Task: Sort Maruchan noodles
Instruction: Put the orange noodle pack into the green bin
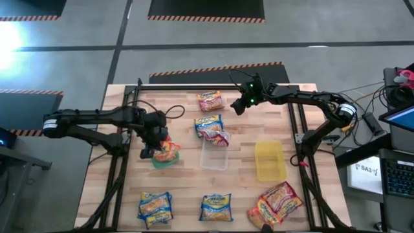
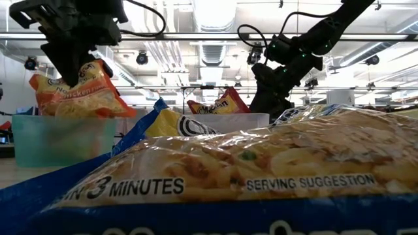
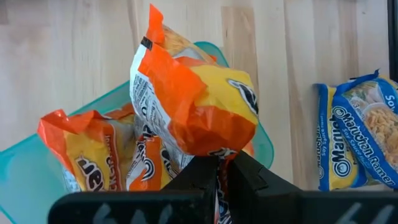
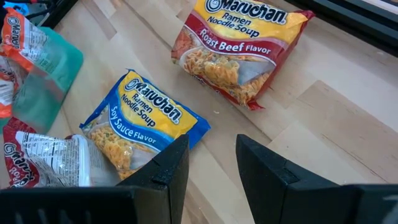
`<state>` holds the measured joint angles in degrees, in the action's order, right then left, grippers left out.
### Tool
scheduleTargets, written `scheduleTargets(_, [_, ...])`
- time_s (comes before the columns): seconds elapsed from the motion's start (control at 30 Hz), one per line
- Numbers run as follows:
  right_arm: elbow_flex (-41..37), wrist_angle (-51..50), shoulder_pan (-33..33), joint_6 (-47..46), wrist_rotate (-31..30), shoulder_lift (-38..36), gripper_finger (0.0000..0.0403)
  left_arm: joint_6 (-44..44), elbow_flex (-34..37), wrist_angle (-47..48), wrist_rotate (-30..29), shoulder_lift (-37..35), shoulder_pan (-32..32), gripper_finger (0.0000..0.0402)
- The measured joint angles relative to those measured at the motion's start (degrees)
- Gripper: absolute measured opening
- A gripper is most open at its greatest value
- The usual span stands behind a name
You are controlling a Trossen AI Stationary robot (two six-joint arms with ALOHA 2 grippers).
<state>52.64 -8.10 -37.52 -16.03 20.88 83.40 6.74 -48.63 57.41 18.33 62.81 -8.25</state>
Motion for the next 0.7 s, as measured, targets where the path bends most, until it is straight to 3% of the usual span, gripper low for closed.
scheduleTargets(0.53, [0.0, 0.0, -0.02, 0.0, 0.0, 0.0, 0.0123, -2.01, 0.38, -0.72, -2.8, 0.92, 2.99, 0.0])
scheduleTargets(0.7, [0.0, 0.0, -0.01, 0.0, 0.0, 0.0, 0.0123, -9.31, 0.4, -2.24, -2.75, 3.66, 2.99, 0.0007])
